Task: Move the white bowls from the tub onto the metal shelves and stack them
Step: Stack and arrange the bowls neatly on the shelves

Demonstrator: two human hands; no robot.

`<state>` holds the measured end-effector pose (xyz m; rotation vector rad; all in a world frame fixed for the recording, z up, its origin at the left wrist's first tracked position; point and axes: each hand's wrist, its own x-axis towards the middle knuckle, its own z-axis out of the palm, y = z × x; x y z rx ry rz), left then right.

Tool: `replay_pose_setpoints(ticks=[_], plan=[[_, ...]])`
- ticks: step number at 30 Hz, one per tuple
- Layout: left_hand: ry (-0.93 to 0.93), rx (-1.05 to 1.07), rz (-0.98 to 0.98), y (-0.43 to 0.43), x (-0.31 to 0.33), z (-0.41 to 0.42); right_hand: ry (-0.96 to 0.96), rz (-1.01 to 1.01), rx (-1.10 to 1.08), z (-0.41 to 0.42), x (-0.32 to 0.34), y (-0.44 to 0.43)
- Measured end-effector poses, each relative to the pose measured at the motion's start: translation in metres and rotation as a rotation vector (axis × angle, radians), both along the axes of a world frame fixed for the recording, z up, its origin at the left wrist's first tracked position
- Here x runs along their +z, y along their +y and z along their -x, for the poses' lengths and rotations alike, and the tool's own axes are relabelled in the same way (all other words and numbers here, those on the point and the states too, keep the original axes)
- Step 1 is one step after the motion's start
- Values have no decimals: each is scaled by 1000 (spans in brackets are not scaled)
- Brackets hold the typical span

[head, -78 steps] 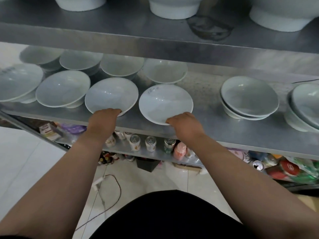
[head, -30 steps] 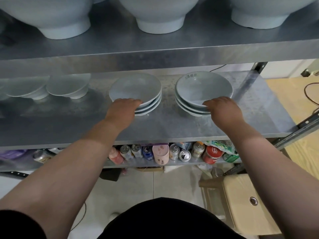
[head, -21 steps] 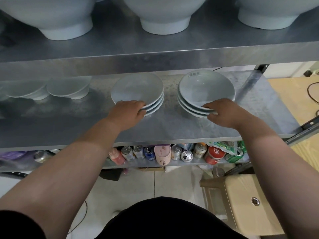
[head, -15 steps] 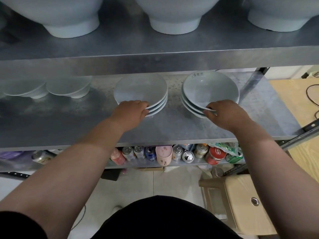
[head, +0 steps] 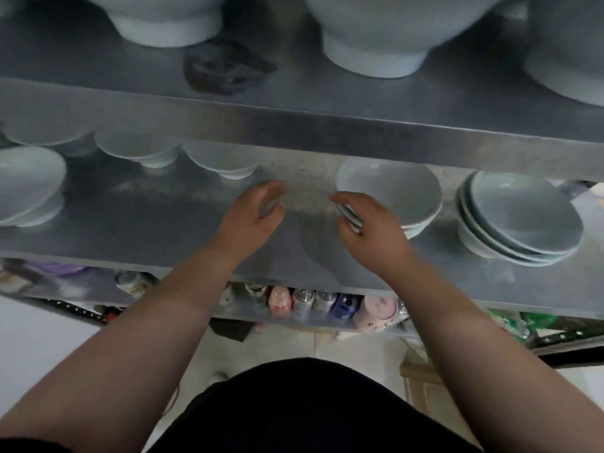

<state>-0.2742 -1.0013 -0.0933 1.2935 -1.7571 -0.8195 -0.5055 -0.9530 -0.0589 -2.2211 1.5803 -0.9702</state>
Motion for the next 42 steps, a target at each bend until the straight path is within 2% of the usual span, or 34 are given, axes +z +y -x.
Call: replay_pose_setpoints(ticks=[4,7,13,17,20,24,27,31,35,42], plan=[[-42,75,-72,-22,-13,-96,14,-131,9,-82,-14,-38],[-143,106,-99,-40,-15,-160,29,-174,-16,-139,-24,-62],[-615,120,24,-81,-8,-246,243,-255,-49,-220,-30,-106],[-945,9,-76,-120,-4,-267,501,-366,-65,-245,-29,-138],[-1061,-74,-119,-135,-4,-269,648,-380,-120,-254,-29,-149],[-1143,-98,11,-137,-4,-265,693,-370,-190,-251,-27,-140],[-1137,-155,106,-121,-4,-262,691,-361,-199,-235,-33,-123],[-1069,-255,49,-78,-10,-256,708,-310,-127,-208,-43,-80],[-1087,-297,60,-28,-17,-254,682,-274,-63,-190,-51,-30],[-1161,-223,18,10,-7,-250,630,3,-46,-167,-55,3]])
